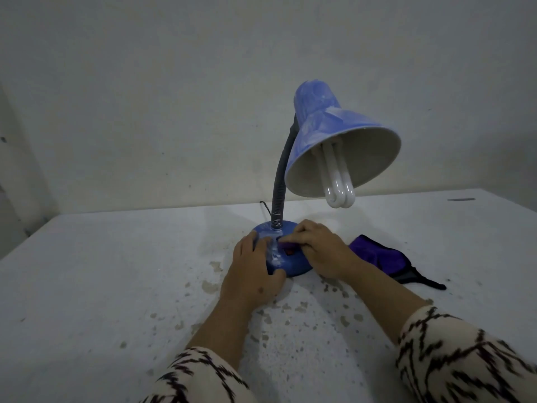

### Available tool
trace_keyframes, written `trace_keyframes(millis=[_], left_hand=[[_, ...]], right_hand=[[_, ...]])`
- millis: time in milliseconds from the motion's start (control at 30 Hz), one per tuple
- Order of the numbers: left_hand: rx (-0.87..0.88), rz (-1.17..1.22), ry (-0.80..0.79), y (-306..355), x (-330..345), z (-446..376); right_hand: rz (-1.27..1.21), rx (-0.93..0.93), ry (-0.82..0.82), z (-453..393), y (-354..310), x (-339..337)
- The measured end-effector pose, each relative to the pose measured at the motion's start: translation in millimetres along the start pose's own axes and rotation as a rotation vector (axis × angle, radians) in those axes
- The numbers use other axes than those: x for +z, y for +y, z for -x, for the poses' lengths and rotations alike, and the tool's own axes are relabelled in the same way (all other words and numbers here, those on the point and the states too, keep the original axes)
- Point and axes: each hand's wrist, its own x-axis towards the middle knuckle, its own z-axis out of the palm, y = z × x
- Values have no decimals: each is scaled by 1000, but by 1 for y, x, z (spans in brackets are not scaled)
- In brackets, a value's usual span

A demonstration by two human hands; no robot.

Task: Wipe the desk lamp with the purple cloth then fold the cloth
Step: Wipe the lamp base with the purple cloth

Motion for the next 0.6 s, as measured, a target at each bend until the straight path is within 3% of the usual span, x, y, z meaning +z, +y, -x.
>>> trace_keyframes(millis=[100,333,500,600], left_hand=[[9,-7,2,0,0,-1],[13,17,13,1,-3,1],[13,15,11,2,-4,1],[19,7,7,1,-4,1]], right_hand=[[59,-5,-73,1,3,3],[-40,-2,-23,3,5,5],[-63,142,46,7,10,4],[-34,118,14,13,12,1]])
